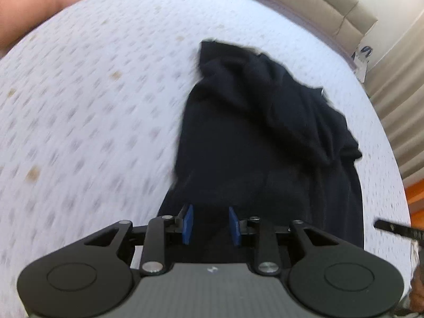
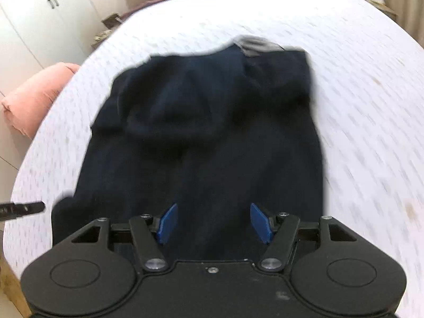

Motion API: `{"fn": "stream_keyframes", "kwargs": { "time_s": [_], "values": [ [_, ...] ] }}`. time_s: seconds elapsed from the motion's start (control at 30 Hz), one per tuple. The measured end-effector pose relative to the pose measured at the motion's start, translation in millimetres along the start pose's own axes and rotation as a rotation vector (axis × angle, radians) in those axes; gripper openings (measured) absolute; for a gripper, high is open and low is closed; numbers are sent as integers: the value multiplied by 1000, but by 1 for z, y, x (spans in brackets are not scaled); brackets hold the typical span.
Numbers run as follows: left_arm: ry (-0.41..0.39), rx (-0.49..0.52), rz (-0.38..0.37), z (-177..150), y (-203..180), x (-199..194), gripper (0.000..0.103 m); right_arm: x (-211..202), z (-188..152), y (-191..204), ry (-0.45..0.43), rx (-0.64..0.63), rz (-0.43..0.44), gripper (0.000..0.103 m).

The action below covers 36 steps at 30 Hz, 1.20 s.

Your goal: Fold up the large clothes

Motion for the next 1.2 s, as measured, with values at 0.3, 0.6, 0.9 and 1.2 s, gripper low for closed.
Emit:
{"fn": "stream_keyframes", "kwargs": {
  "time_s": [0.3, 0.6, 0.9, 1.2],
  "values": [
    [142, -74, 17, -76, 39, 1, 76, -23, -111, -40, 148, 215, -124, 75],
    [201, -24, 94, -100, 25, 45, 58, 10, -140, -31, 197, 163, -234, 69],
    [127, 14, -36, -104, 13, 18, 10, -38, -135, -19, 108, 12, -330, 4],
    [247, -9, -61, -142, 65, 27, 16, -26, -167, -70, 246, 195, -461, 5]
  ]
}}
Point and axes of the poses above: each gripper's, at about its wrist camera, not at the fingertips, and x roughly the way its jaws point, y to its left, z to its top, the point moved 6 cm from there along x, roughly the way its jaws point, and after that the axes turned 7 degrees about z, right-handed, at the moved point
